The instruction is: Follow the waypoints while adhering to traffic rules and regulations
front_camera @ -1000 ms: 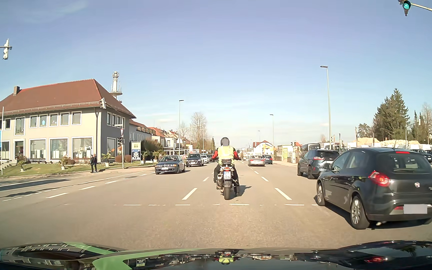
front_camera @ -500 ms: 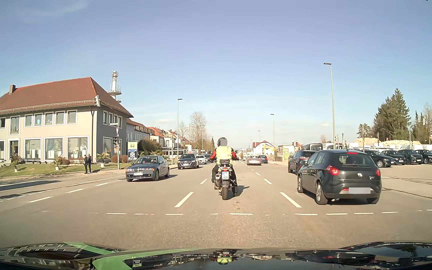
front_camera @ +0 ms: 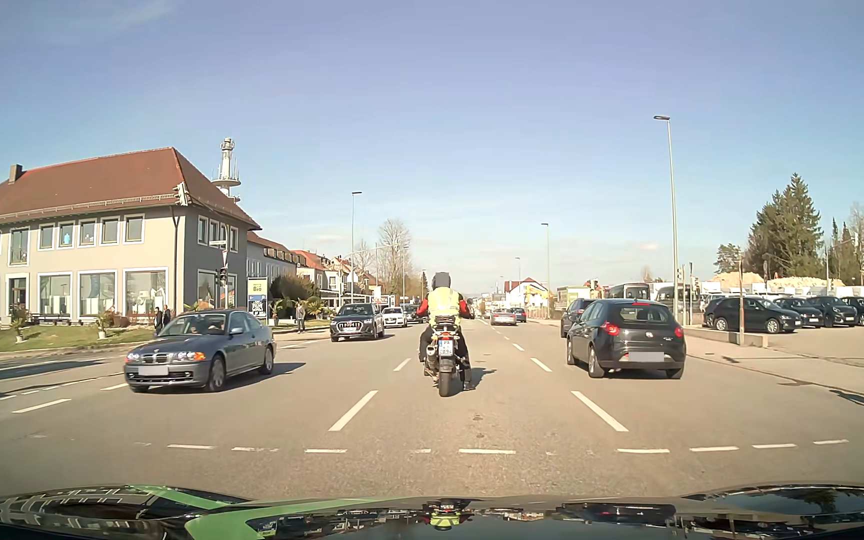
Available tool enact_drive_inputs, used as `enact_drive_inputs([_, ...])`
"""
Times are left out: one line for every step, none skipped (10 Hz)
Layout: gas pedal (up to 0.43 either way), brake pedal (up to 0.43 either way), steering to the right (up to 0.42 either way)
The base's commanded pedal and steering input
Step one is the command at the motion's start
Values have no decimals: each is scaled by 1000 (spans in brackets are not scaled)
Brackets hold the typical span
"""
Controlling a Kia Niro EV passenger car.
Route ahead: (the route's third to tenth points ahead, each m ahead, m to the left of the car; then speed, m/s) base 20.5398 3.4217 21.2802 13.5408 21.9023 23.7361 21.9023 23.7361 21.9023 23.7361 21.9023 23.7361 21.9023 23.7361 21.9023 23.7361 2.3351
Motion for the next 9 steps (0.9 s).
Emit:
enact_drive_inputs([0,67,11])
enact_drive_inputs([0,61,11])
enact_drive_inputs([0,61,11])
enact_drive_inputs([0,61,10])
enact_drive_inputs([0,61,11])
enact_drive_inputs([0,67,11])
enact_drive_inputs([0,61,11])
enact_drive_inputs([0,61,10])
enact_drive_inputs([0,67,10])
